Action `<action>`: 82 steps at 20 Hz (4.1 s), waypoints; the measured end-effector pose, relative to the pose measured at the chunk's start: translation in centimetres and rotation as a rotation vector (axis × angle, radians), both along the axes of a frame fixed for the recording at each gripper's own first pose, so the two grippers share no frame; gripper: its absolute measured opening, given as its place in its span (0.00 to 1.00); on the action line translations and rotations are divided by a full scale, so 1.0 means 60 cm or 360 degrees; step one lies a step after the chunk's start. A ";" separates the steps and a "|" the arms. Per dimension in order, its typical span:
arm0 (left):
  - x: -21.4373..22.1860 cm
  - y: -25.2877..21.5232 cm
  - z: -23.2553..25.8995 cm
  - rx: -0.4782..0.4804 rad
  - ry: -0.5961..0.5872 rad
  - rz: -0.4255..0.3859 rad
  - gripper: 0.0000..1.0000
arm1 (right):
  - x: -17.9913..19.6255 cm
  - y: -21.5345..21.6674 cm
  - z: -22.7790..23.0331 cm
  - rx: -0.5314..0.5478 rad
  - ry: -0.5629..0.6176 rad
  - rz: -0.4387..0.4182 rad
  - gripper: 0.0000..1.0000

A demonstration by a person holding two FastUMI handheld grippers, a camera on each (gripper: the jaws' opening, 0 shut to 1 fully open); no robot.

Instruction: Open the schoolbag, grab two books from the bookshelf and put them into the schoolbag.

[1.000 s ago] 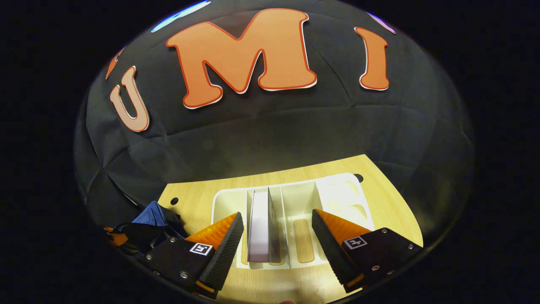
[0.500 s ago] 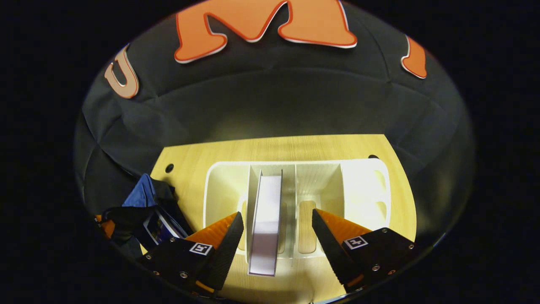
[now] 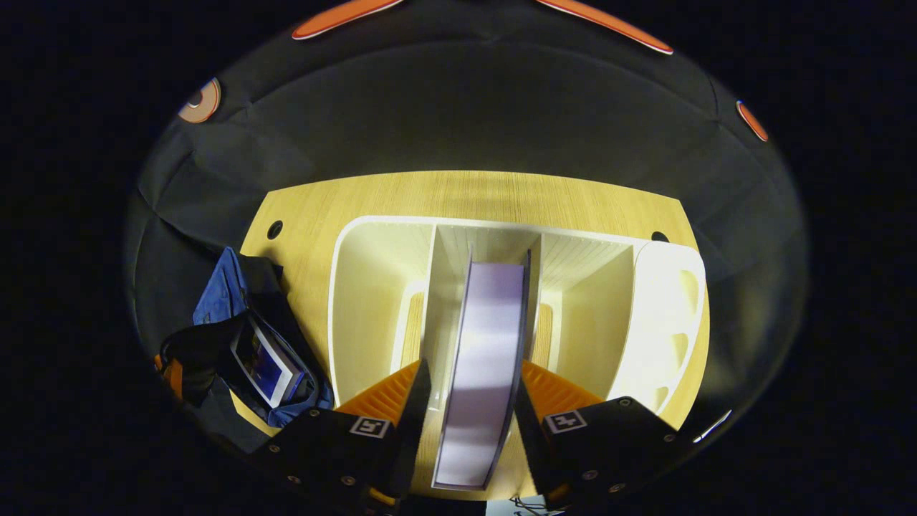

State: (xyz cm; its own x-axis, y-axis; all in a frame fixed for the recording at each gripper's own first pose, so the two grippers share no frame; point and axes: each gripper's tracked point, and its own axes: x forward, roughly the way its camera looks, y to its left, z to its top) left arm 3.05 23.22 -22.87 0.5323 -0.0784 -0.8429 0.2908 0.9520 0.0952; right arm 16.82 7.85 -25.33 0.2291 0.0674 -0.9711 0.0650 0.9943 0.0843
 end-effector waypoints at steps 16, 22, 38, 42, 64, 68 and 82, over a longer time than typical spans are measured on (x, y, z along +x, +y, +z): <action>-0.007 0.005 -0.004 -0.0056 -0.0017 0.0015 0.06 | -0.031 -0.058 0.176 0.0161 -0.0169 -0.0210 0.37; 0.000 0.006 -0.001 -0.0038 -0.0020 0.0004 0.06 | -0.070 -0.062 0.268 0.0330 -0.0349 -0.0263 0.37; 0.009 0.000 0.001 -0.0022 -0.0007 0.0003 0.06 | -0.119 0.181 0.256 0.0925 -0.0403 -0.0310 0.35; 0.011 -0.003 0.000 -0.0047 -0.0021 0.0019 0.06 | -0.122 0.276 0.212 0.1076 -0.0357 -0.0421 0.35; -0.004 -0.018 0.006 -0.0158 -0.0062 -0.0077 0.06 | -0.107 0.556 0.040 0.1338 -0.0269 -0.0808 0.35; -0.007 -0.033 0.002 -0.0177 -0.0049 -0.0119 0.05 | -0.120 0.591 0.007 0.1311 -0.0281 -0.0754 0.35; 0.010 -0.026 0.015 -0.0163 -0.0087 -0.0238 0.05 | -0.105 0.670 -0.047 0.1410 -0.0126 -0.0782 0.38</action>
